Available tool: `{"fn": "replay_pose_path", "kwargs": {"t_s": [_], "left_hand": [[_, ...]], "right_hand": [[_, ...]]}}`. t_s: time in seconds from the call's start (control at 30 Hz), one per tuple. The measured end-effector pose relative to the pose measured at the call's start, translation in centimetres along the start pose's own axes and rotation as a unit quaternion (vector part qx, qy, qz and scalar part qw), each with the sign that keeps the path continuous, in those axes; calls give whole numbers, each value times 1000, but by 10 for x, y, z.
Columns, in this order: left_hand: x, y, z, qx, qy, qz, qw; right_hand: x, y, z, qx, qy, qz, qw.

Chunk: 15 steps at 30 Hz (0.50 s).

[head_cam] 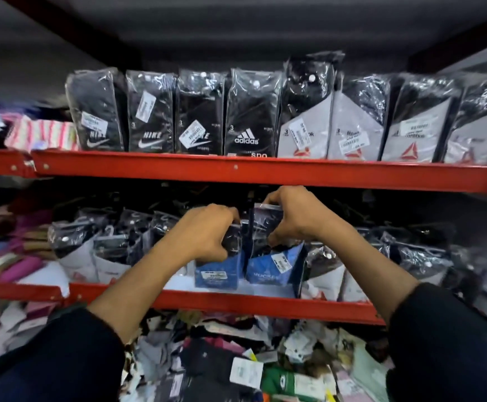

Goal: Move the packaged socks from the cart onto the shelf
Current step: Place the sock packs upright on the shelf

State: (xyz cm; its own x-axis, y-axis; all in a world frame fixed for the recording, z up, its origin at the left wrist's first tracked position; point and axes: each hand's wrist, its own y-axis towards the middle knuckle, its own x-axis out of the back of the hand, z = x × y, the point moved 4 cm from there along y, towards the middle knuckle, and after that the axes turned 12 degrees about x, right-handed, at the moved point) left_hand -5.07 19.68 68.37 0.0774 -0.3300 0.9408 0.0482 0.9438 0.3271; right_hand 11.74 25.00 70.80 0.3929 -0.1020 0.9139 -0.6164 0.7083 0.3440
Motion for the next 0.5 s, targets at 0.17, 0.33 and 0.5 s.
{"fn": "replay_pose_path", "kwargs": {"t_s": [0.17,0.33,0.5], "left_hand": [[-22,32,-5,-14,-27,3,1000],[-51,46,-13,-23,-35,13,999],[-69,53,-17,-7,-54,28,998]], "right_hand": [[-14,28,-15,-33,-32,66,997],[-36,28,-29,-58,-50,99,992],[-50,26,-35,-58,-85,116,988]]}}
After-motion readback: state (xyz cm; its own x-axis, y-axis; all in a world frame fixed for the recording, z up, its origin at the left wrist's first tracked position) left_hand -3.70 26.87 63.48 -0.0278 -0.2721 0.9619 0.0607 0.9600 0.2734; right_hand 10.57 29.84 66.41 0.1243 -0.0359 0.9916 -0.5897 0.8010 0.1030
